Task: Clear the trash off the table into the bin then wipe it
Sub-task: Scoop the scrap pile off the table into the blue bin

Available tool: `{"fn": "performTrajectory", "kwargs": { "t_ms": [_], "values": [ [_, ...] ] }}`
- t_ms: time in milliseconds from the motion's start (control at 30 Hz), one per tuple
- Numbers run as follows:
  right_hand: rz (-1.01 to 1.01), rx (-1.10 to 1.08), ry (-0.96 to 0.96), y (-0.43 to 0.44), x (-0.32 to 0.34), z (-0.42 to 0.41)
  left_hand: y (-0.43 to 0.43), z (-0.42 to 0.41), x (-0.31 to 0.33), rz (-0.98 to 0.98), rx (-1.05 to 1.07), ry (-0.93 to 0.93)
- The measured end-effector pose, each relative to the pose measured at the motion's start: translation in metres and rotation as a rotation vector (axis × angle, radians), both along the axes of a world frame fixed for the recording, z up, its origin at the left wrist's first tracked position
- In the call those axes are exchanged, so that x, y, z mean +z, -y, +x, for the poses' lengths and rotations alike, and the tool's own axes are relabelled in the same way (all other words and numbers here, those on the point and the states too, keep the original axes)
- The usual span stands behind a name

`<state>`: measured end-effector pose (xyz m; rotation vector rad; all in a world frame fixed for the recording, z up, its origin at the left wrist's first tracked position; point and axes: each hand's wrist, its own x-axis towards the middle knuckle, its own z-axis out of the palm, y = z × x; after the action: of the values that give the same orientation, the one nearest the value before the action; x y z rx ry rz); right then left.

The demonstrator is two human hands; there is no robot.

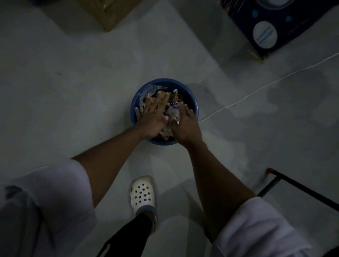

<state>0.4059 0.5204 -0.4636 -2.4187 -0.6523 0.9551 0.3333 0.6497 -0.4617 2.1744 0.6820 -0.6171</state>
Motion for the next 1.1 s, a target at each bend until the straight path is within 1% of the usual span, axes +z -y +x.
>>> {"fn": "performTrajectory", "kwargs": {
  "t_ms": [67,167,300,400,533,633,700,733,800,900,1000,1100],
  "values": [
    [0.016,-0.063,0.016,0.011,0.031,-0.002,0.012,-0.004,0.033,-0.050,0.029,0.055],
    [0.017,-0.158,0.008,0.036,0.085,-0.024,0.040,-0.023,0.092,-0.067,-0.007,0.146],
    [0.038,-0.169,0.004,0.083,0.183,-0.073,0.084,-0.048,0.183,-0.024,-0.060,0.138],
    [0.136,-0.166,0.099,0.127,0.263,-0.092,0.127,-0.063,0.259,-0.017,-0.054,0.189],
    [0.295,-0.270,0.241,0.199,0.376,-0.115,0.187,-0.086,0.356,-0.009,-0.029,0.397],
    [0.323,-0.319,0.365,0.284,0.435,-0.147,0.252,-0.104,0.416,0.056,-0.018,0.560],
    [0.311,-0.340,0.441,0.349,0.454,-0.169,0.308,-0.121,0.444,0.117,-0.019,0.684],
    [0.290,-0.374,0.482,0.382,0.459,-0.180,0.338,-0.130,0.449,0.170,-0.055,0.734],
    [0.204,-0.466,0.556,0.446,0.464,-0.203,0.401,-0.154,0.451,0.240,-0.185,0.757],
    [0.076,-0.603,0.607,0.522,0.463,-0.241,0.482,-0.190,0.449,0.157,-0.359,0.708],
    [0.016,-0.741,0.529,0.577,0.456,-0.272,0.529,-0.204,0.449,0.094,-0.486,0.611],
    [-0.048,-0.781,0.454,0.615,0.439,-0.292,0.550,-0.199,0.441,0.103,-0.555,0.541]
  ]
}}
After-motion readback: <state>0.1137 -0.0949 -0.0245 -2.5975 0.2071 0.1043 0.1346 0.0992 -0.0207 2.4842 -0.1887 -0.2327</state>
